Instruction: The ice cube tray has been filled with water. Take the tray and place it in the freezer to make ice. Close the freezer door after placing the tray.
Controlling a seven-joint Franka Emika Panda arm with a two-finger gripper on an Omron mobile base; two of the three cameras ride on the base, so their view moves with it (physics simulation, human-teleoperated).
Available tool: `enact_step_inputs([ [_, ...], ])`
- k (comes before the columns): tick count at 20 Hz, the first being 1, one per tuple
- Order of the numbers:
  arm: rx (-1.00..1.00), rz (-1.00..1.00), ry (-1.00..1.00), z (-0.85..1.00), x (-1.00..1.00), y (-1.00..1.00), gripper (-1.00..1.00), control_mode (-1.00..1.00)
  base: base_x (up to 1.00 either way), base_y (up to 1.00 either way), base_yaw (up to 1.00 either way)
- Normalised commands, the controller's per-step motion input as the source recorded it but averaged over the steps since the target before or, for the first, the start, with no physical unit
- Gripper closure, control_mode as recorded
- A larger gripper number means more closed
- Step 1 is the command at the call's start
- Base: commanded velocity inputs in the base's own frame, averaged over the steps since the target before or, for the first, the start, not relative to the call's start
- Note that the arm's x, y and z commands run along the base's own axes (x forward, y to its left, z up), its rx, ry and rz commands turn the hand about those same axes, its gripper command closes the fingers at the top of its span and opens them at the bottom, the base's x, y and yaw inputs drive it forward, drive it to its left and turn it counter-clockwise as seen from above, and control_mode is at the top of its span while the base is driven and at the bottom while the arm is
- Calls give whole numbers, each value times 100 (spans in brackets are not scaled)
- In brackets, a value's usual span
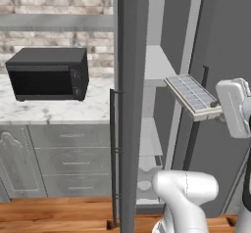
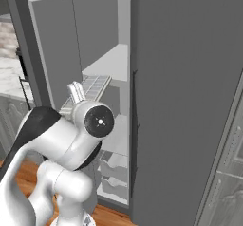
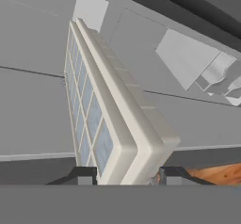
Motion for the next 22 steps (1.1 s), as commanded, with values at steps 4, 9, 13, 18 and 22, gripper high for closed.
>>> enact_step_inputs([
  [4, 0, -13, 0, 19, -7, 17, 100, -100, 0, 0, 0],
  [9, 0, -4, 0, 5, 0, 36, 100, -100, 0, 0, 0],
  [13, 0, 0, 0, 0, 0, 34, 100, -100, 0, 0, 0],
  [18, 0, -1, 0, 6, 8, 7, 100, -100, 0, 0, 0],
  [22, 0, -2, 0, 8, 18, 0, 100, -100, 0, 0, 0],
])
